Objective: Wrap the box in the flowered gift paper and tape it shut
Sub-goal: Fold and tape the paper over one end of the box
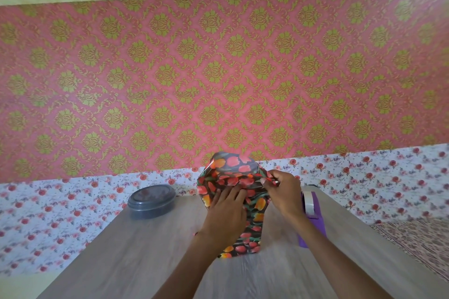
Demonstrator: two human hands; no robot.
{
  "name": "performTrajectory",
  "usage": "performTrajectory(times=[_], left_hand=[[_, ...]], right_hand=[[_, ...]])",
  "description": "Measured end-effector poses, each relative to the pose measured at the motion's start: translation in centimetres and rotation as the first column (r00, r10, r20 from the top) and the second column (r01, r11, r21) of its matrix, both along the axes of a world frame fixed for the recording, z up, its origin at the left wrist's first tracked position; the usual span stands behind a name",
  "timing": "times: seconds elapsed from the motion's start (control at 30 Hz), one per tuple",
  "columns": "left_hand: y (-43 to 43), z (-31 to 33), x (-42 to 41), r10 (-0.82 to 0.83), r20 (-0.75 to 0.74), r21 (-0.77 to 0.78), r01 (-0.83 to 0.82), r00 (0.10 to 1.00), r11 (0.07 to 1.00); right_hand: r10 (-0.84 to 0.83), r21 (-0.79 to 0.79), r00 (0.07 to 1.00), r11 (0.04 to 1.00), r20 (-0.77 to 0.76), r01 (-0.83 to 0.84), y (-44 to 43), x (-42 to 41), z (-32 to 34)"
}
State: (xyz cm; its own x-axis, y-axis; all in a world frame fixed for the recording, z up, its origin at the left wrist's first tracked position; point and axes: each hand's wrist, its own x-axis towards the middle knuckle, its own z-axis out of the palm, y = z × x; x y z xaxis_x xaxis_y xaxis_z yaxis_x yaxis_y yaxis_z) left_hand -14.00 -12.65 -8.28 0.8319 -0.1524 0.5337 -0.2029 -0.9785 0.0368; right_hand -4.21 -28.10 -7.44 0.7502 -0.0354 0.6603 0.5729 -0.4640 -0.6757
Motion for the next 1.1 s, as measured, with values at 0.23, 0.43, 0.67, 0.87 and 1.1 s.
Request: performTrajectory(times=[0.23,0.43,0.67,0.87,1.1], left_hand=[[0.0,2.0,1.1,0.090,-0.058,0.159,-0.079,0.994,0.984],[0.1,1.9,1.3,0.103,-0.108,0.123,-0.090,0.989,0.988],[0.0,2.3,1.4,0.138,-0.110,0.148,-0.121,0.984,0.981],[0.6,-0.4,1.1,0.034,-0.043,0.065,-0.031,0.998,0.997],[1.0,0.0,-0.9,-0.135,0.461,0.018,0.143,0.877,0.990]], right_hand=[[0.079,-0.082,0.990,0.994,0.118,-0.070,0.5,-1.0,1.6],[0.109,-0.101,0.984,0.990,0.138,-0.095,0.4,-0.2,2.6],[0.205,-0.183,0.963,0.968,0.172,-0.173,-1.5,-0.4,0.4],[0.181,-0.262,0.963,0.957,0.200,-0.125,-2.4,0.5,-0.5],[0.242,-0.437,0.916,0.896,0.320,-0.084,-2.6,0.1,-1.4]])
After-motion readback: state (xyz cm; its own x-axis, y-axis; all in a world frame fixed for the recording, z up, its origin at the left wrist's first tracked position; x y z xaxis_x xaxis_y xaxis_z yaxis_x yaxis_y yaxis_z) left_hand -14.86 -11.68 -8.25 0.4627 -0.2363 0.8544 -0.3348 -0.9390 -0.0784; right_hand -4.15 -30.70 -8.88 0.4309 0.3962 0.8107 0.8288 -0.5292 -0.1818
